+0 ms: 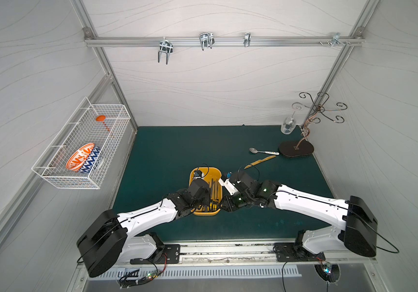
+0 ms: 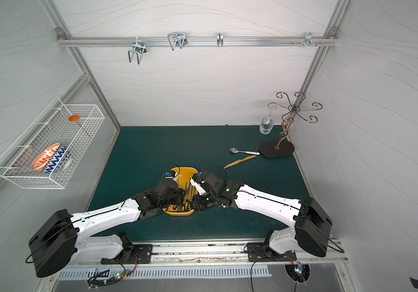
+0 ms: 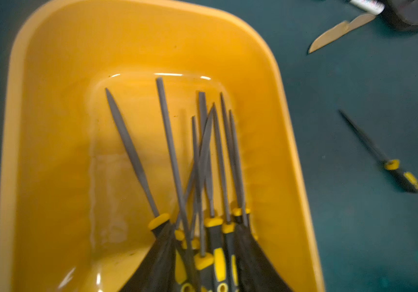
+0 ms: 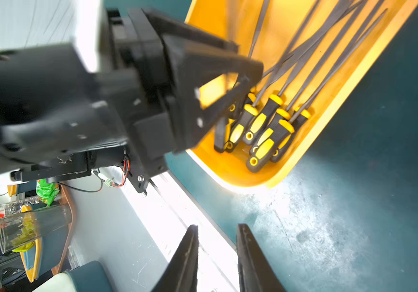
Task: Put the file tool into the storage box
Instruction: Place the file tool in the storage box, then pick up the file tool from the center of the board.
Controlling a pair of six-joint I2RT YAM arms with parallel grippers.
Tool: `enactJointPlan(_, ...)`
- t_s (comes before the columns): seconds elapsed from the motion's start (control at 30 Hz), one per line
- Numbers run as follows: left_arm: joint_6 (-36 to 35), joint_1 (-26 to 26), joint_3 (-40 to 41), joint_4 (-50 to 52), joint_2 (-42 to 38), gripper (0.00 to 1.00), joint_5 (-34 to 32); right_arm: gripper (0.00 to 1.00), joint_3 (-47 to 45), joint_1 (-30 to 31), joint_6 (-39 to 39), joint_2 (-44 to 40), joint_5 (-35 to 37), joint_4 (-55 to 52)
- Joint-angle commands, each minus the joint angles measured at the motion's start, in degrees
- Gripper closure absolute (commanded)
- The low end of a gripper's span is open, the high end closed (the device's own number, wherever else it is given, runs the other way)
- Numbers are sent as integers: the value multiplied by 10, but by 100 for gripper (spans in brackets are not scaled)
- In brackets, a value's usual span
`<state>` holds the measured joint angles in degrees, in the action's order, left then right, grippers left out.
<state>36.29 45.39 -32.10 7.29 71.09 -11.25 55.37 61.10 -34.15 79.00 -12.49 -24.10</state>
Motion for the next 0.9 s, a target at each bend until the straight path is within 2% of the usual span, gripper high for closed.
enactJointPlan(0.0,-5,-1,-28,10,7,37,-20,69,0,0,-6,-19,19,-17)
enactJointPlan(0.07,-4,-1,-27,5,5,34,-18,68,-4,-1,-14,-28,45,-28)
enactJointPlan(0.2,-4,-1,-23,4,0,34,-17,64,-4,-17,-24,-44,121,-77)
enactJointPlan(0.27,-4,-1,-24,7,-2,34,-17,60,-6,-50,-45,-50,172,-130)
enactJointPlan(0.33,-4,-1,-23,8,-3,34,-17,51,-9,-101,-63,-48,195,-187)
enactJointPlan(0.47,-5,-1,-24,8,-10,34,-18,41,-26,-236,-51,-24,193,-264)
enactJointPlan(0.57,-5,-1,-23,7,-14,34,-19,38,-39,-309,-20,-10,189,-266)
enactJointPlan(0.67,-5,-1,-22,7,-15,34,-18,36,-40,-351,17,11,175,-251)
enactJointPlan(0.87,-4,-1,-22,8,-16,34,-15,35,-34,-392,78,91,145,-231)
